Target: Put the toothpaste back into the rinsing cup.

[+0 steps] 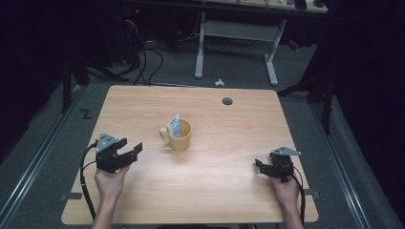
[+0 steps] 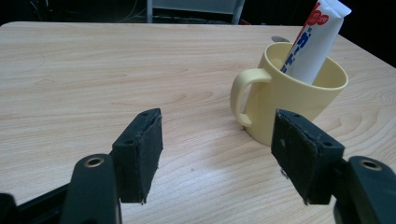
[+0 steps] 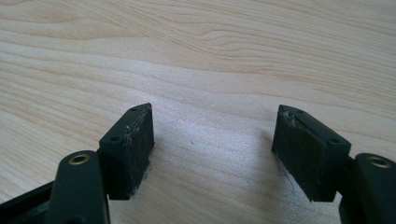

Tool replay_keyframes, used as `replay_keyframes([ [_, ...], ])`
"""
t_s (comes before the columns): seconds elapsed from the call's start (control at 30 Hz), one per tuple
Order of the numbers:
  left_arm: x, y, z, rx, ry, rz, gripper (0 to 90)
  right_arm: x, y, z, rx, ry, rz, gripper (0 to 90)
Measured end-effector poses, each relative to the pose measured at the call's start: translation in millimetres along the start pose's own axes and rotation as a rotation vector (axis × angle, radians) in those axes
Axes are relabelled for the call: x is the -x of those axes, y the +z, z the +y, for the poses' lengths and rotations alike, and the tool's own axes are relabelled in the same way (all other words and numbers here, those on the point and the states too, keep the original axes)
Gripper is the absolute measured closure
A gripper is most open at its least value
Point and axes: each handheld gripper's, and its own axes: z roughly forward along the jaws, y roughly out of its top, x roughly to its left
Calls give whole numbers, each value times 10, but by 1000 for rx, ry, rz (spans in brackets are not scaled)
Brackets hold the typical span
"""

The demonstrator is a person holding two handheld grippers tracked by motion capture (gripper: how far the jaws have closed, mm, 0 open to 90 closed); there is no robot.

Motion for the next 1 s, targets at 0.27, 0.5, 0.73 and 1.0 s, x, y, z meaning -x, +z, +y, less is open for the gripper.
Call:
replay_keyframes([
  [0.27,-31,-4,-50,-6,-11,6,343,0,0,0,0,0,0,295],
  [0.5,-51,-3,-89,-13,-17,13,344,0,0,0,0,0,0,295],
  [0.73,-67,2,-126,-16,-28,18,343,0,0,0,0,0,0,295],
  [1.0,-87,3,-169,-23,-37,21,344,0,0,0,0,0,0,295],
])
